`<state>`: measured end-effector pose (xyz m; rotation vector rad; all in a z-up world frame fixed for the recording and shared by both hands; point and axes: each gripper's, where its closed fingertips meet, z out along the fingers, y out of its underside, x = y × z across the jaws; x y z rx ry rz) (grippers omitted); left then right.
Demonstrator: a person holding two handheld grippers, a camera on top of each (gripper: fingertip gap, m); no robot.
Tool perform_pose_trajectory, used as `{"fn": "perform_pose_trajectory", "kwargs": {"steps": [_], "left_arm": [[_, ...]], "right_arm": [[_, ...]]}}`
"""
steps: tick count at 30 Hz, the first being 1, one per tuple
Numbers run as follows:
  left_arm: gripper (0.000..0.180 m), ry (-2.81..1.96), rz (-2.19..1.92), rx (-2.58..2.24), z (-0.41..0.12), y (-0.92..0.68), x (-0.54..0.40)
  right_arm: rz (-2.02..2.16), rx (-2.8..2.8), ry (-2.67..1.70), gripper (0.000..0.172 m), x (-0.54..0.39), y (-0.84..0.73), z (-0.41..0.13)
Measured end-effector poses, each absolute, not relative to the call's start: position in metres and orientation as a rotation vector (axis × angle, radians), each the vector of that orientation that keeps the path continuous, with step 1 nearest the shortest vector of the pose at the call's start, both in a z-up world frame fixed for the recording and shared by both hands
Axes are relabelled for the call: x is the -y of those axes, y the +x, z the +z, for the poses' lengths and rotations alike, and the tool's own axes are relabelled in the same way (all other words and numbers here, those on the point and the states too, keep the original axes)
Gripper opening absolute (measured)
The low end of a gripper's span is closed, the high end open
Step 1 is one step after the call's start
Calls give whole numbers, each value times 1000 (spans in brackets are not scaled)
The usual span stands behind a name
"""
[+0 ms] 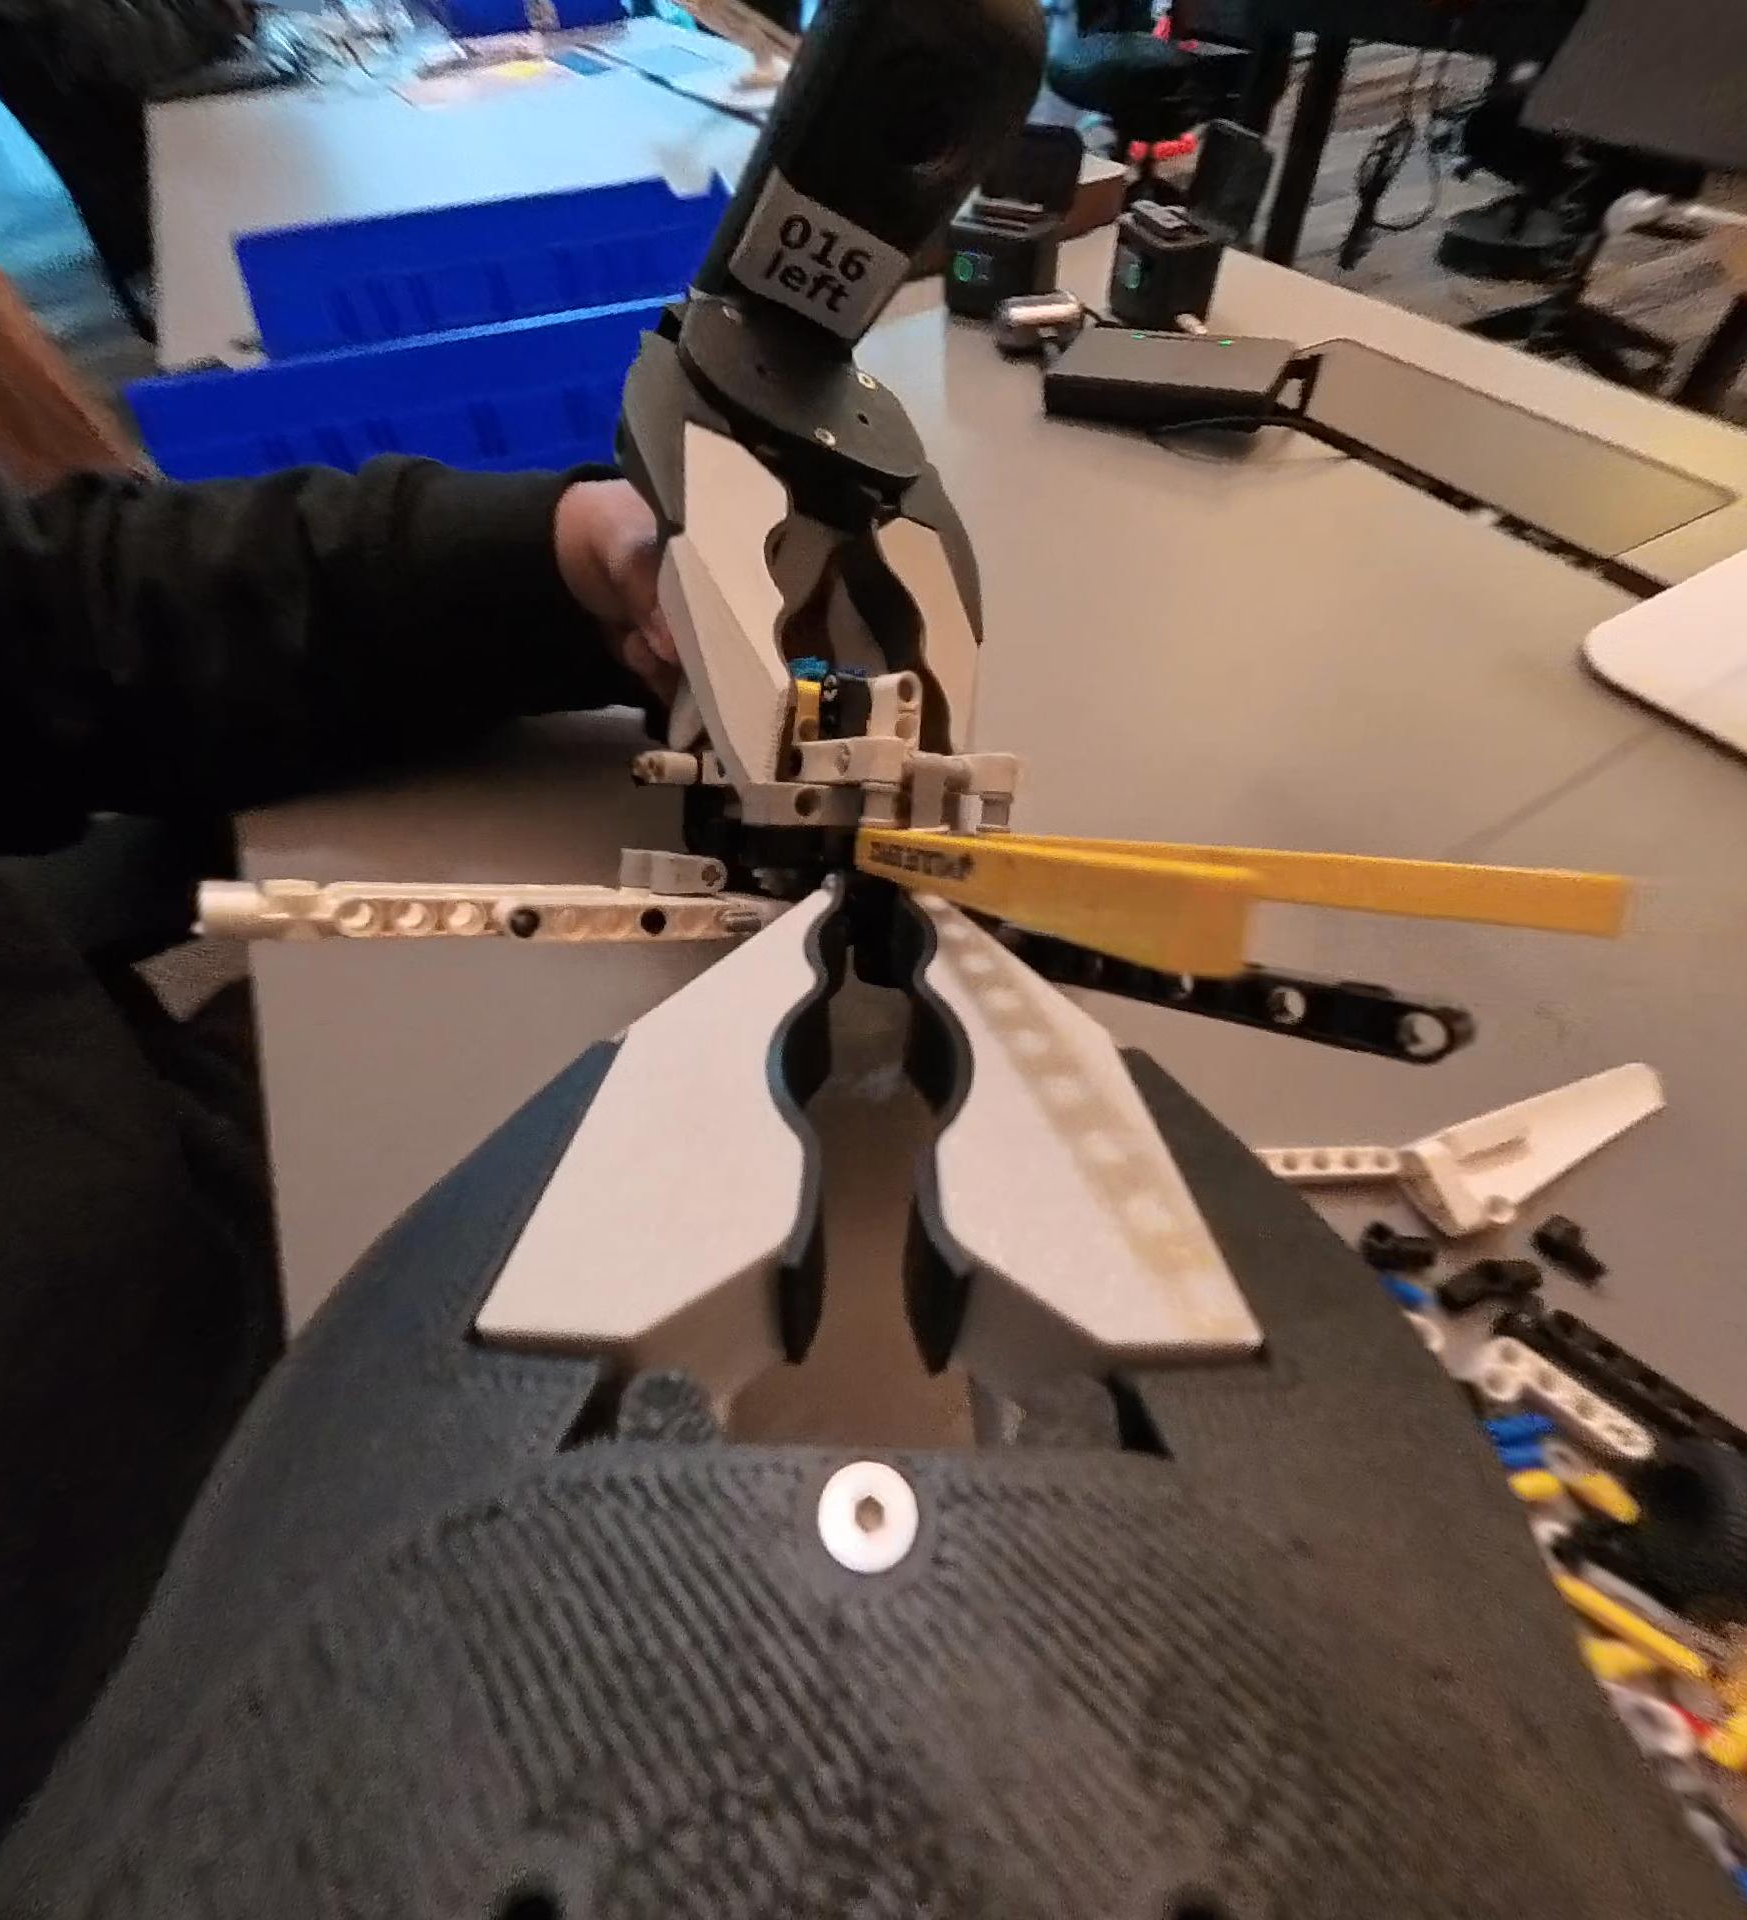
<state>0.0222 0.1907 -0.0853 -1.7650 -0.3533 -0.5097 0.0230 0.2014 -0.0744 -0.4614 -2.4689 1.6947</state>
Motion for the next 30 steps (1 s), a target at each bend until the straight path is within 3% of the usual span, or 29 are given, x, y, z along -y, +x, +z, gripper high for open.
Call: {"fn": "perform_pose_trajectory", "kwargs": {"steps": [20,24,27,30], "left_arm": [[43,-1899,-273,289,-102,20,-198],[43,-1883,-60,434,-104,-22,-180],[43,-1792,-148,395,-85,-17,-166],[43,-1784,-105,365,-75,-17,-164]], "right_arm": [[1706,2580,-494,4,-210,24,-92],[2045,2751,-353,0,-200,67,-74],[1551,2651,-431,0,-210,33,-106],[1754,2460,-503,0,-220,17,-76]]}}
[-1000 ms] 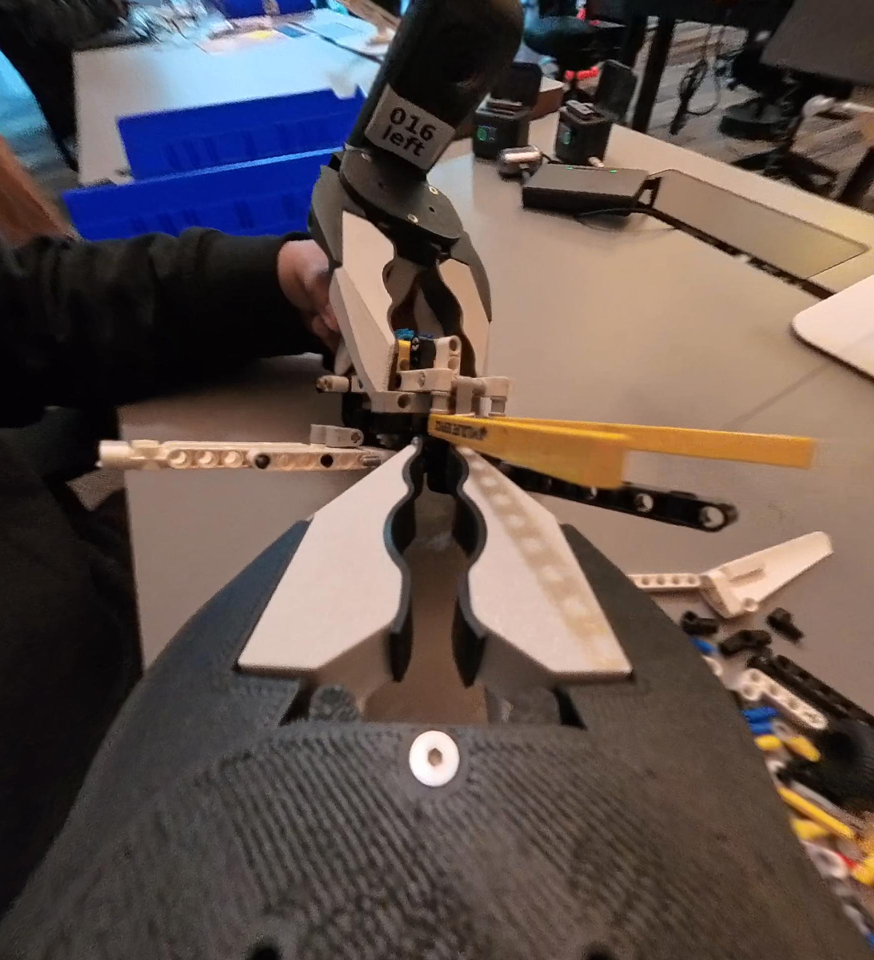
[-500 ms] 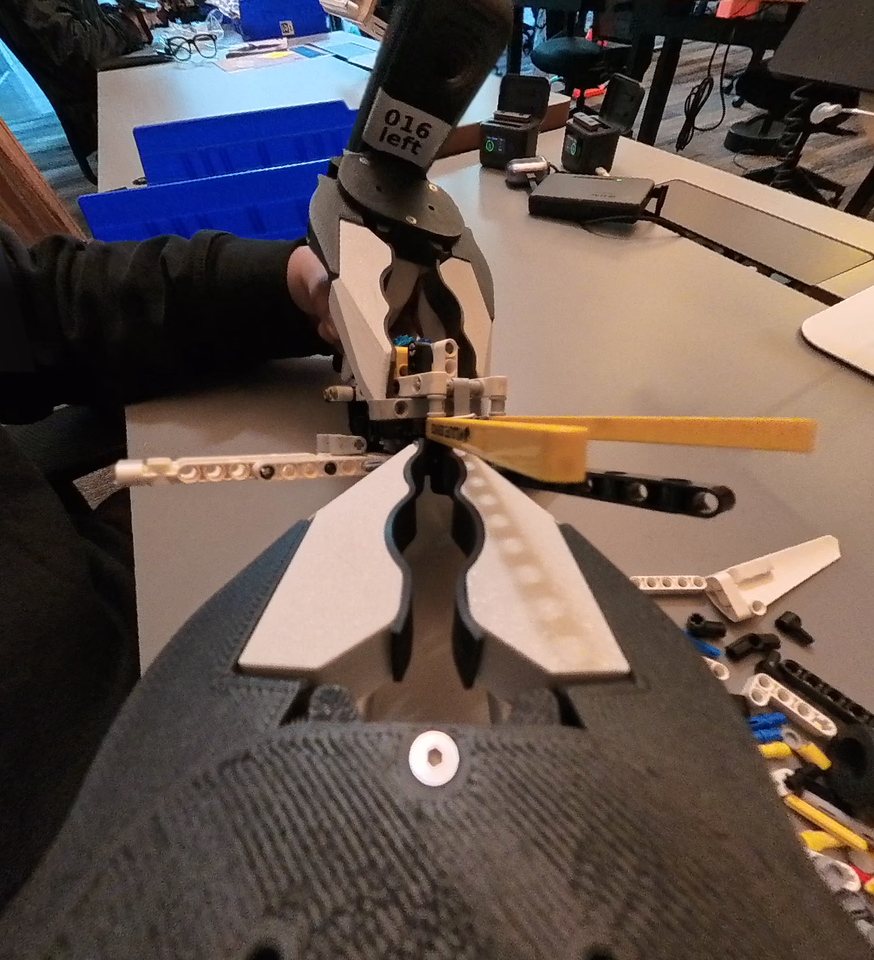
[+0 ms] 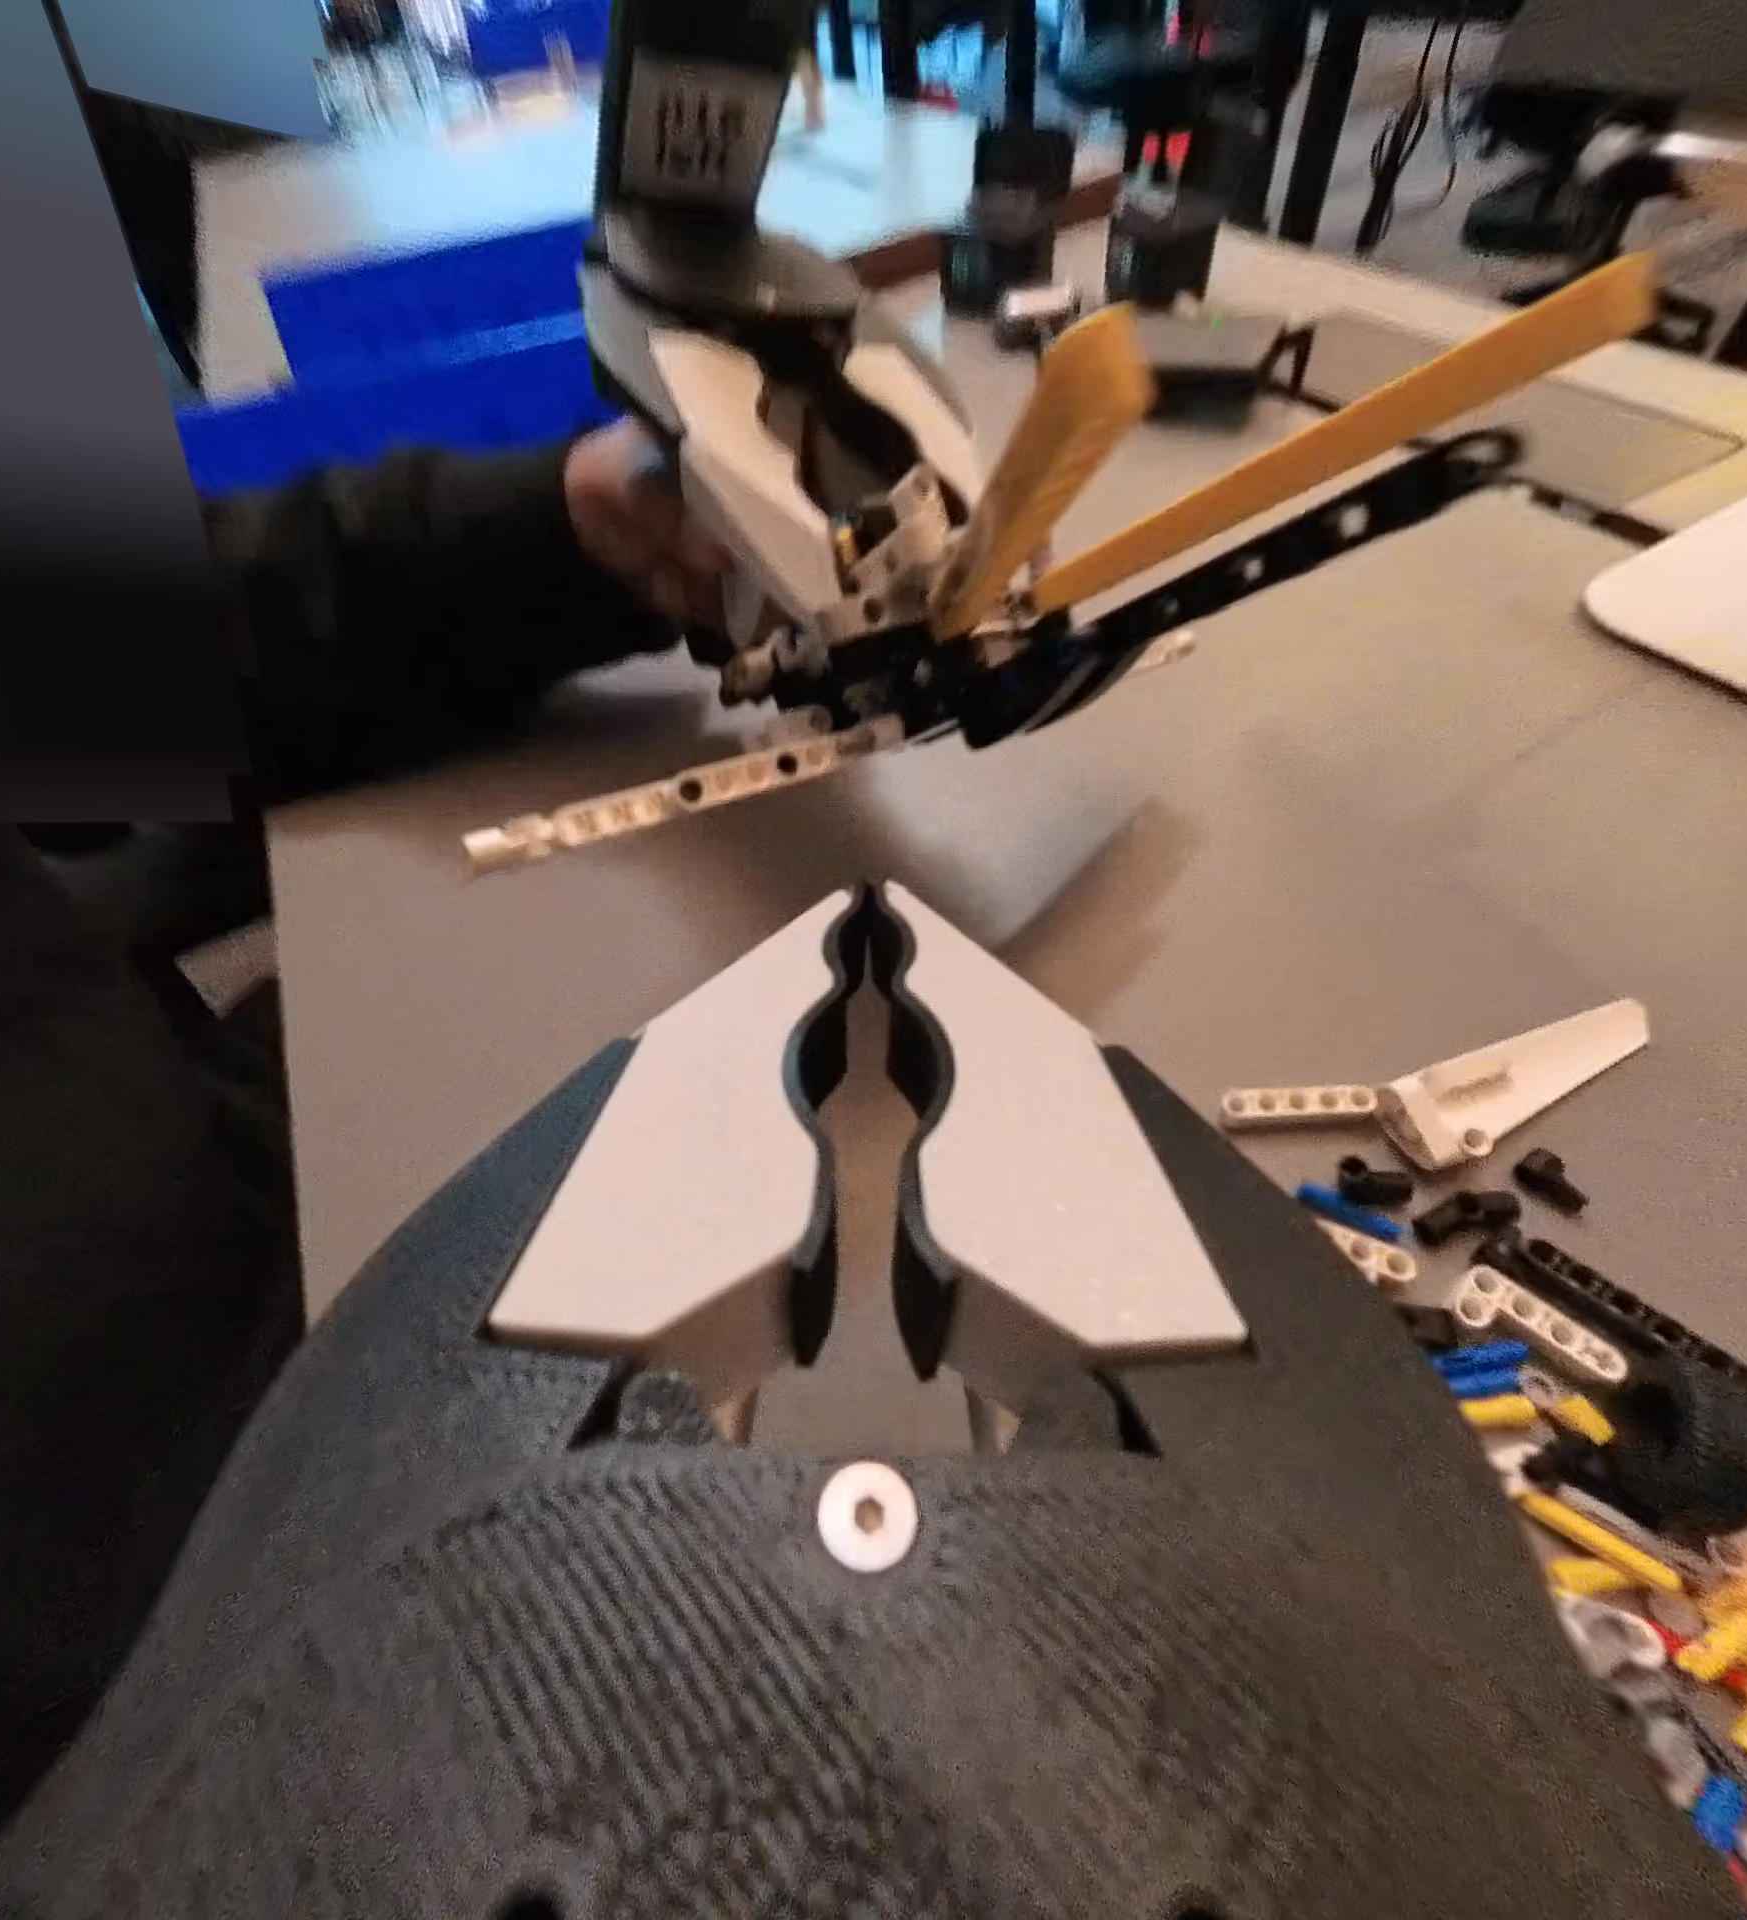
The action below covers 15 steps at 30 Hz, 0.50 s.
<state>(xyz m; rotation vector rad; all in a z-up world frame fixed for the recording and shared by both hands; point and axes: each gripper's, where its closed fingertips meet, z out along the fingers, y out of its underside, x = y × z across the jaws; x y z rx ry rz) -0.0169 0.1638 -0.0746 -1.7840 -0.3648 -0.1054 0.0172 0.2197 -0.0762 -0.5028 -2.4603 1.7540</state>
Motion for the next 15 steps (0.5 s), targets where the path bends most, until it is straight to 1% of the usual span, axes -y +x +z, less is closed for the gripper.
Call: {"fn": "perform_pose_trajectory", "kwargs": {"steps": [1,2,3,4,6,10,11,15], "left_arm": [[43,-1779,-113,351,-74,-15,-164],[43,-1778,-128,340,-74,-12,-165],[43,-1781,-137,328,-75,-10,-167],[44,-1784,-139,316,-76,-7,-169],[43,-1800,-130,293,-78,-3,-172],[43,-1827,-119,239,-80,6,-179],[43,-1836,-119,227,-81,8,-180],[44,-1833,-108,197,-80,10,-179]], "right_arm": [[1806,2427,-525,0,-221,14,-70],[1835,2403,-538,13,-221,12,-66],[1843,2398,-535,30,-218,12,-65],[1833,2399,-507,35,-214,14,-65],[1777,2367,-402,41,-205,17,-65],[1584,2276,-182,37,-192,20,-68],[1544,2278,-145,31,-190,20,-71],[1527,2297,-95,25,-188,23,-71]]}}
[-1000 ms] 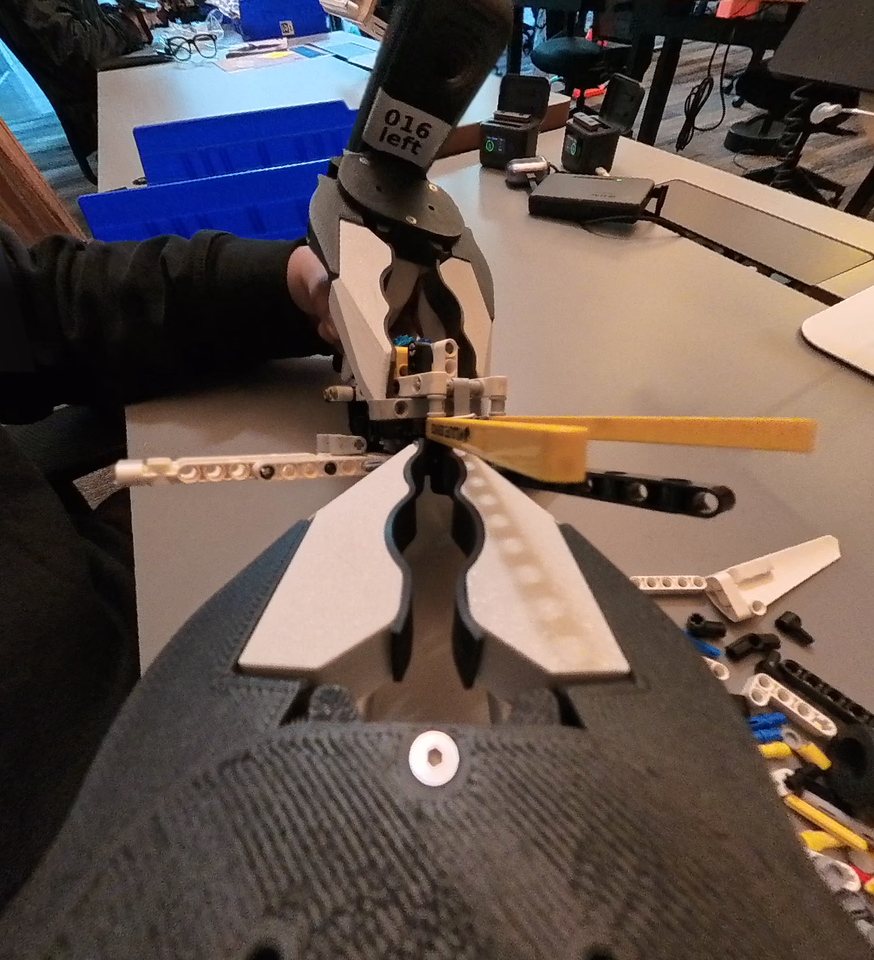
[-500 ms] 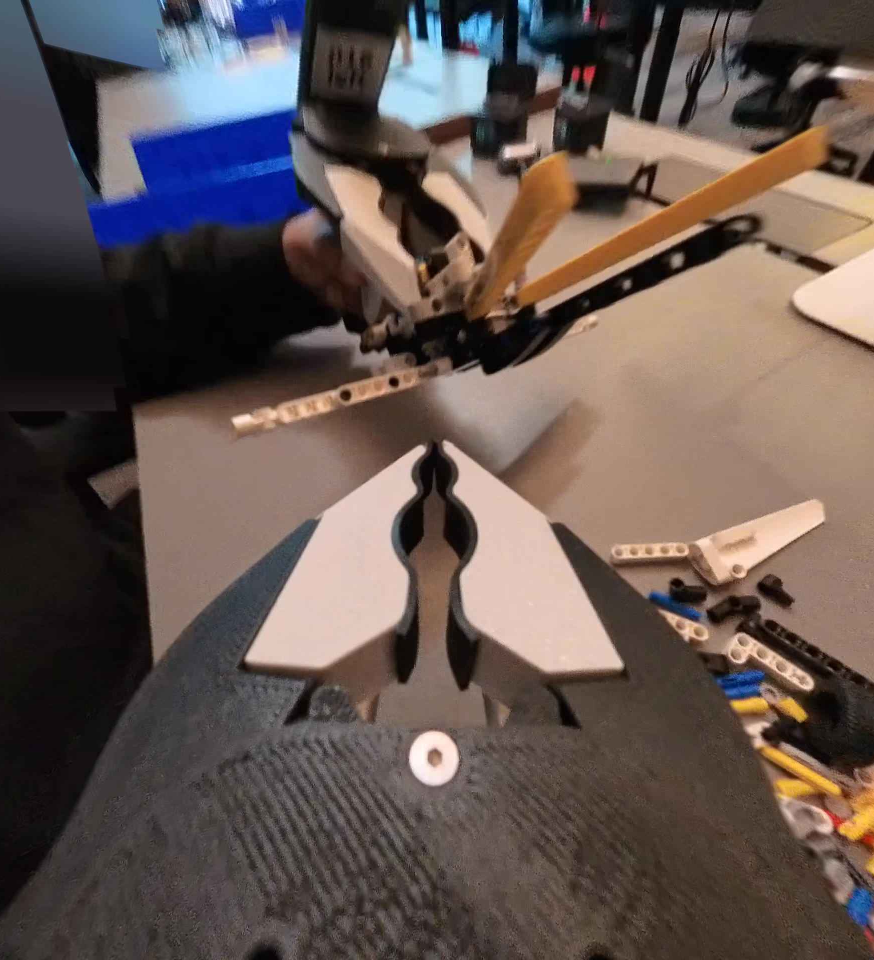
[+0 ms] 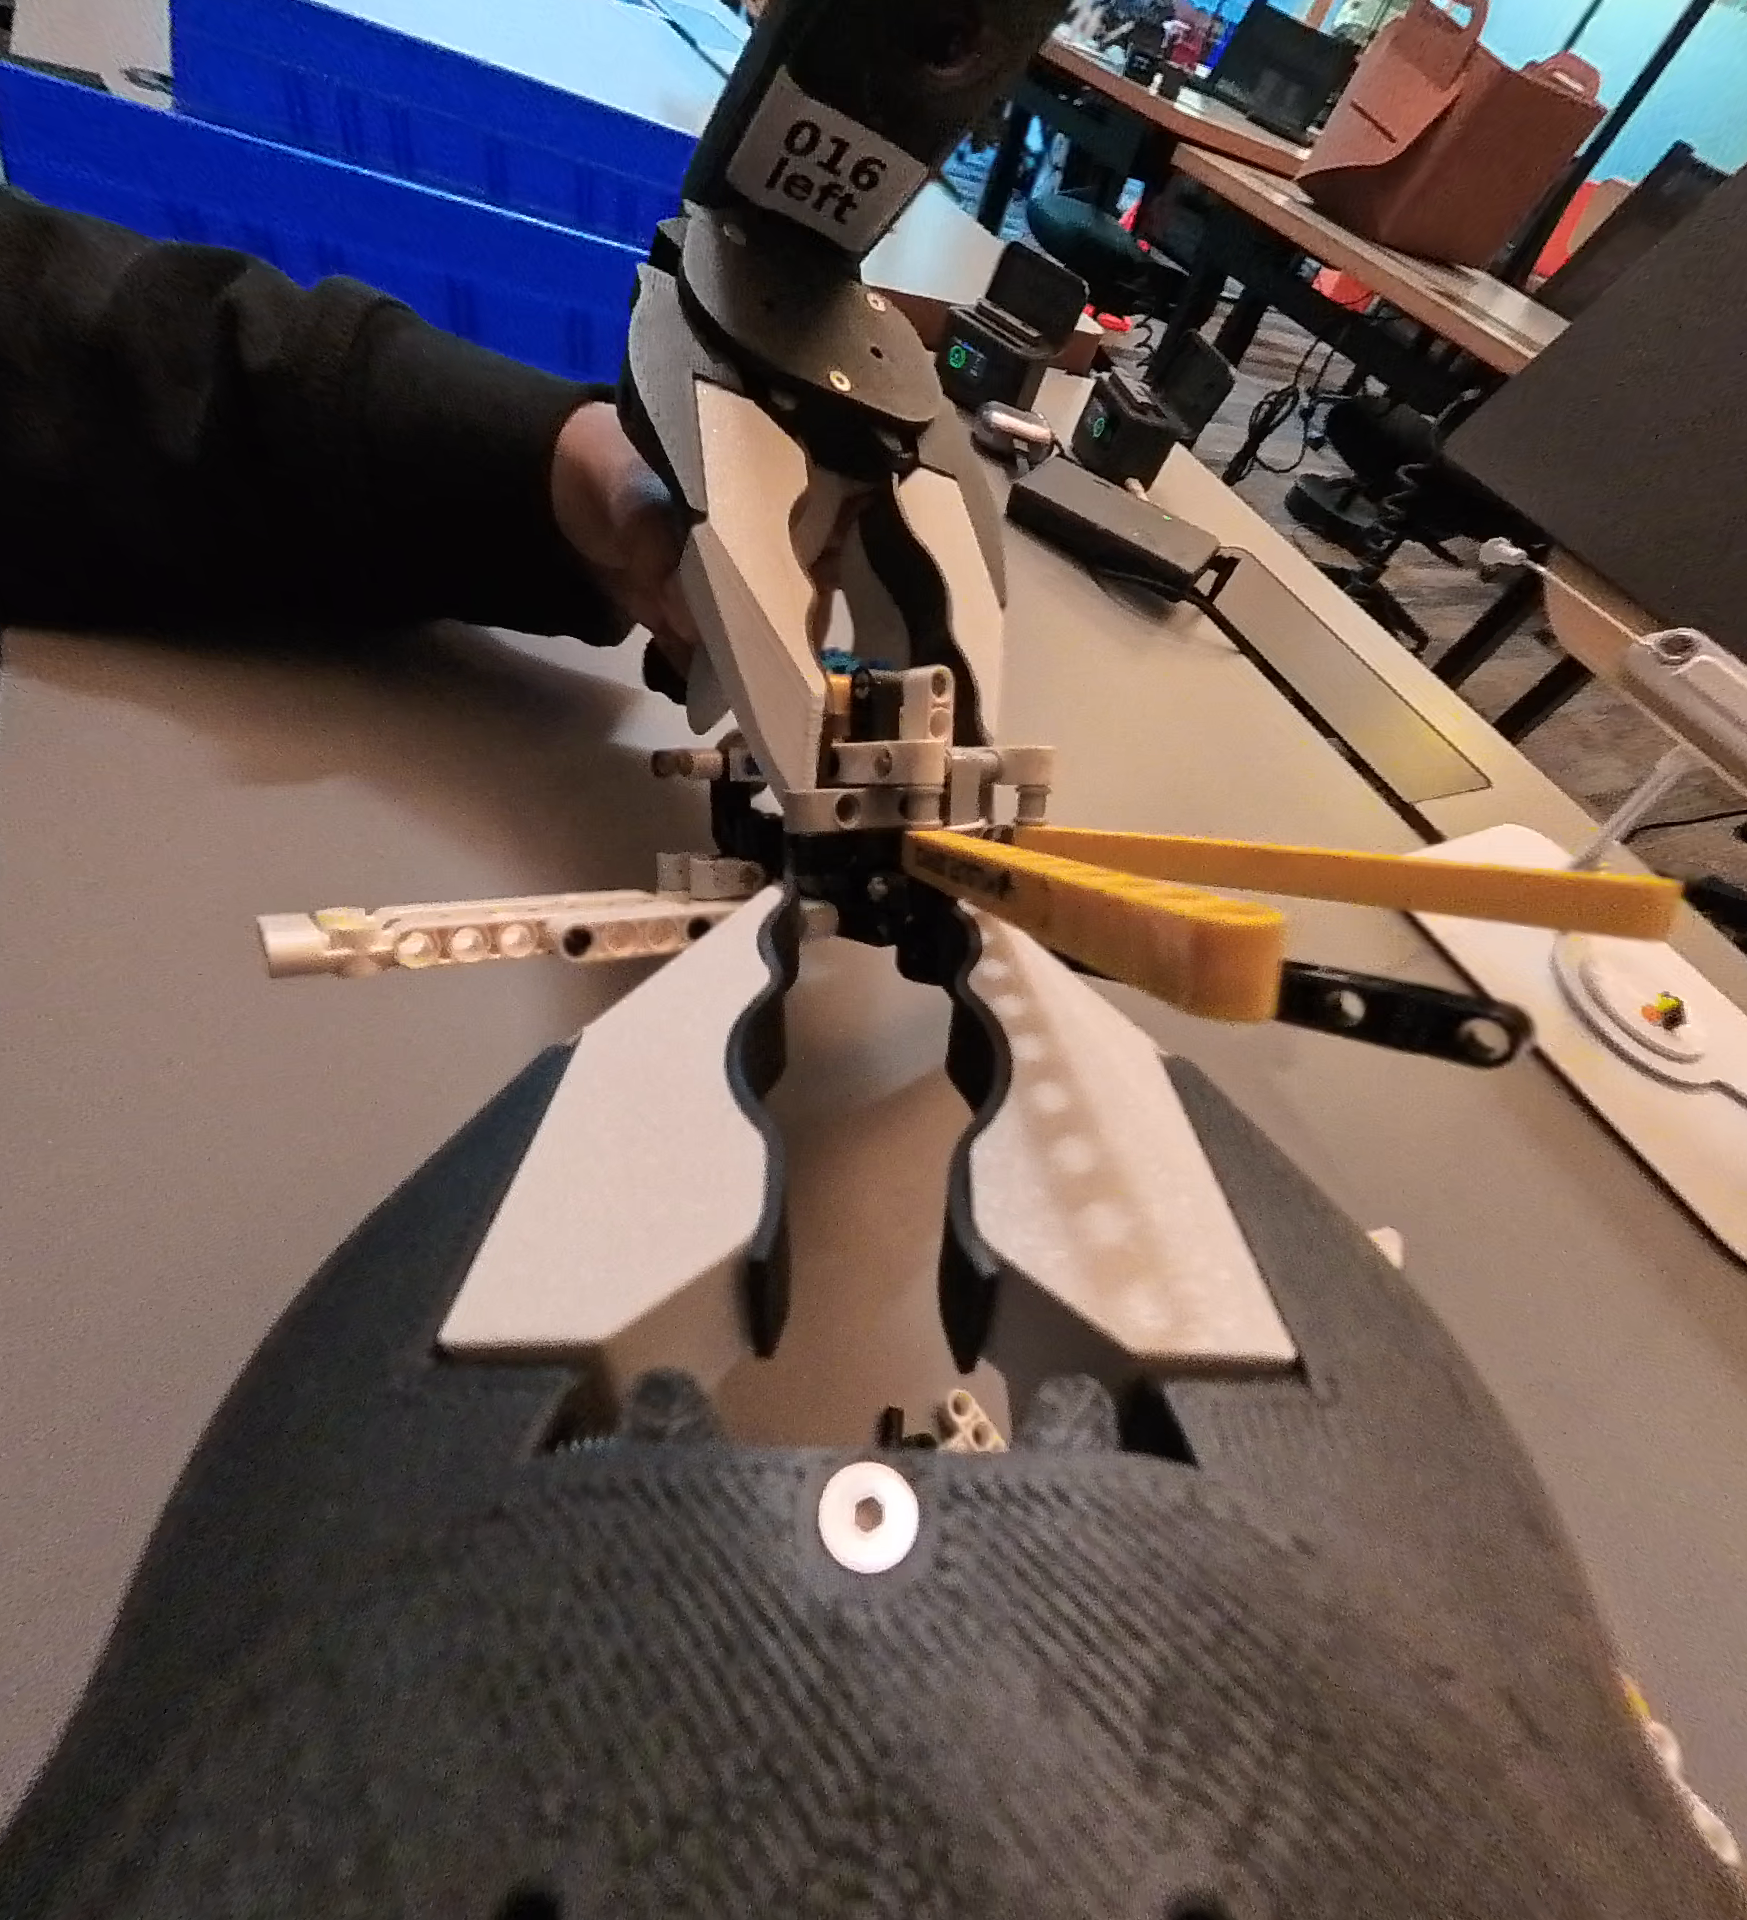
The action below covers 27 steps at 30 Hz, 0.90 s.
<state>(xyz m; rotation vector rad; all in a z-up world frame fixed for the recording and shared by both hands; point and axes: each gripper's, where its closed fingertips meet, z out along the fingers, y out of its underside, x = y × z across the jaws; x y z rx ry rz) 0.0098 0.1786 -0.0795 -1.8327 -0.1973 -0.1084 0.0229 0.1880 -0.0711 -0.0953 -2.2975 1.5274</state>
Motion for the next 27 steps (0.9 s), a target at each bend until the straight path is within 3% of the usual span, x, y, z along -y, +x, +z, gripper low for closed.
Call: {"fn": "perform_pose_trajectory", "kwargs": {"steps": [5,13,17,20,24,27], "left_arm": [[43,-1939,-111,127,-97,19,-178],[42,-1994,-60,113,-117,13,-178],[43,-2041,11,154,-135,1,-181],[44,-2113,38,150,-146,-3,-173],[44,-2140,46,127,-147,-1,-170],[44,-2133,8,90,-147,5,-171]], "right_arm": [[1503,2366,-35,12,-188,28,-76],[1309,2384,-1,15,-188,27,-99],[1233,2602,39,0,-192,44,-137],[1090,2613,24,0,-190,47,-171],[1221,2466,-126,0,-203,37,-153],[1322,2390,-226,21,-216,25,-138]]}}
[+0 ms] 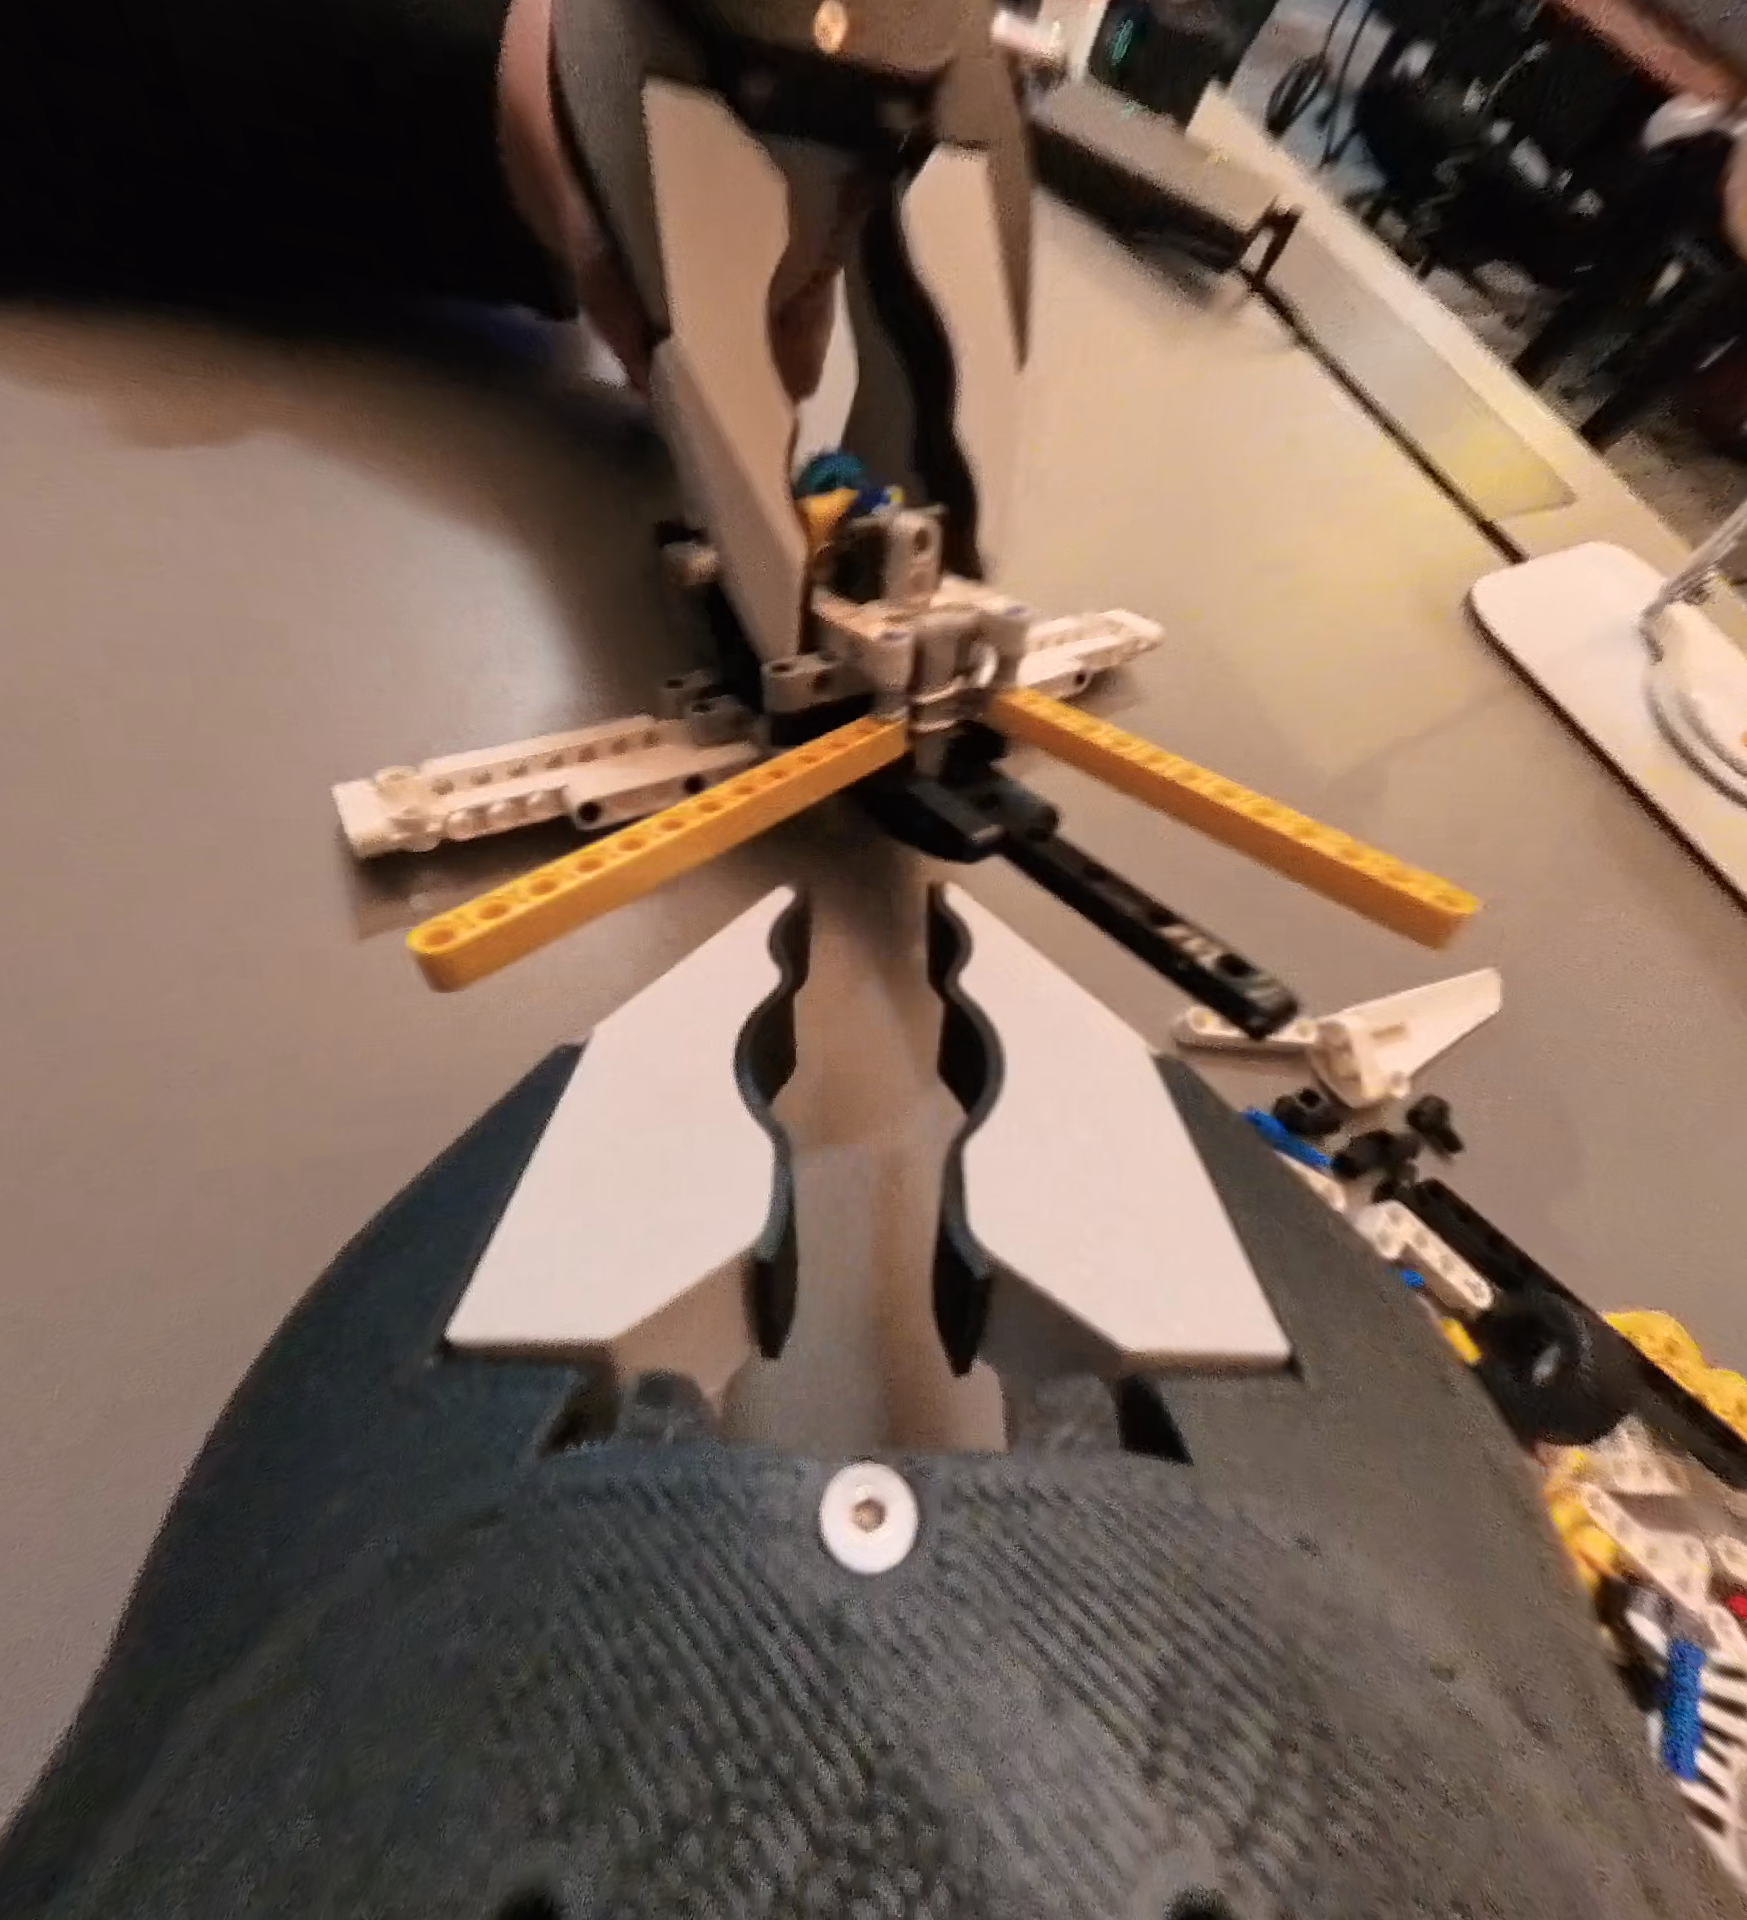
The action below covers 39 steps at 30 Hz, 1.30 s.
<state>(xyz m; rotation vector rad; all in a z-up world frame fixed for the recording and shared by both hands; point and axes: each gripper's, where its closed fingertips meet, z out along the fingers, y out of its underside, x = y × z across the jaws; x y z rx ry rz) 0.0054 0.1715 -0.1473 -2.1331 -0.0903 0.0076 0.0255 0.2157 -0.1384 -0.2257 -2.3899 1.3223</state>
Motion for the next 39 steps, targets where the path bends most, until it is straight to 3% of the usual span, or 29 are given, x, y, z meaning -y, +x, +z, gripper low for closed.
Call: {"fn": "perform_pose_trajectory", "kwargs": {"steps": [4,16,28,39], "left_arm": [[45,-2144,-15,46,-148,14,-172],[45,-2197,-1,-7,-150,21,-173],[44,-2320,106,-27,-154,23,-180],[44,-2319,127,-26,-154,25,-183]], "right_arm": [[1413,2410,-176,29,-204,30,-134],[1270,2508,7,28,-179,38,-155],[1312,2569,-115,7,-190,37,-161],[1317,2569,-42,6,-194,41,-161]]}}
